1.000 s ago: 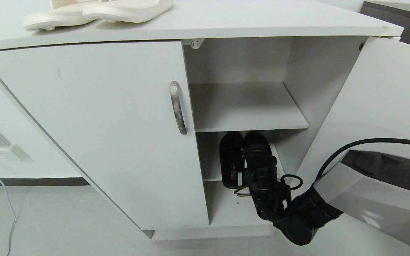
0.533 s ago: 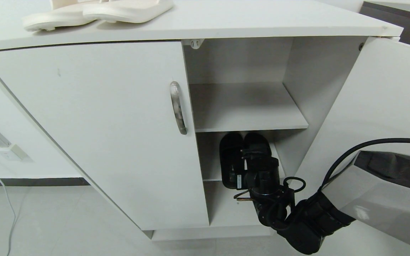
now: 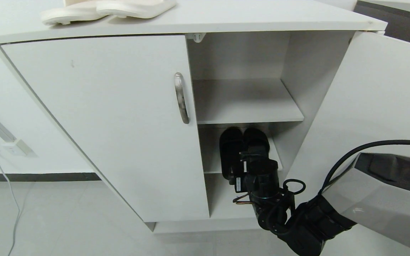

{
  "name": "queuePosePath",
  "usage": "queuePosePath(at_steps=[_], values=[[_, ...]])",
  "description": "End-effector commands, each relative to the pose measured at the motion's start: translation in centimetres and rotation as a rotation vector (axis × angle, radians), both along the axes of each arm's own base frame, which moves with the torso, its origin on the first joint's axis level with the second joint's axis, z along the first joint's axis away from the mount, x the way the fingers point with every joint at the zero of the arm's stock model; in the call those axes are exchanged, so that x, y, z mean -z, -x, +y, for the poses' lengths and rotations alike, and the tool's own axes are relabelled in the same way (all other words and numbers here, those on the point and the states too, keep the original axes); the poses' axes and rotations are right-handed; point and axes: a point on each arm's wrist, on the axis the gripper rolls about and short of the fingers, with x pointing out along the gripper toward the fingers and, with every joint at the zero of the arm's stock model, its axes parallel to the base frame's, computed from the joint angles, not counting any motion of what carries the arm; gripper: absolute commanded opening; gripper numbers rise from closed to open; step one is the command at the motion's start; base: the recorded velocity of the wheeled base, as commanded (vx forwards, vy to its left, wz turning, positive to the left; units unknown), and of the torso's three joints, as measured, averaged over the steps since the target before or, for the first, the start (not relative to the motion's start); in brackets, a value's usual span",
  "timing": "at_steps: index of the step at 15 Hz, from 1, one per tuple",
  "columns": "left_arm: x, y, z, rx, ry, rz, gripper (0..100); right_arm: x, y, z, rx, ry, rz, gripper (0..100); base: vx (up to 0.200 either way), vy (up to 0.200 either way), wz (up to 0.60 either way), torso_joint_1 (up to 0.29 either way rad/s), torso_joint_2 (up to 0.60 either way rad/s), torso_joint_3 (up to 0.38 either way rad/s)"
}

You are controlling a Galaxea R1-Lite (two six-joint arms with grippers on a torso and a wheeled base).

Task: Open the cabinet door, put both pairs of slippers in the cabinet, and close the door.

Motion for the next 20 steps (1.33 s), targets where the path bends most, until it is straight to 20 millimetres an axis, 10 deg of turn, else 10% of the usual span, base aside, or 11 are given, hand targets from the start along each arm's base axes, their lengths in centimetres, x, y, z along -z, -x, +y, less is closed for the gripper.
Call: queuePosePath(at_steps=[1, 20], values=[[-0.01, -0.01, 0.0, 0.0, 0.0, 0.001, 0, 0.02, -0.01, -0.05, 0.002, 0.002, 0.001, 100, -0.2, 0.0, 0.0, -0.002, 0.0, 0.002], [-0.01, -0.01, 0.0, 0.001, 0.001, 0.001, 0, 0.52, 0.56, -0.13, -0.007, 0.01, 0.001, 100, -0.053, 0.0, 0.0, 0.001, 0.0, 0.001]])
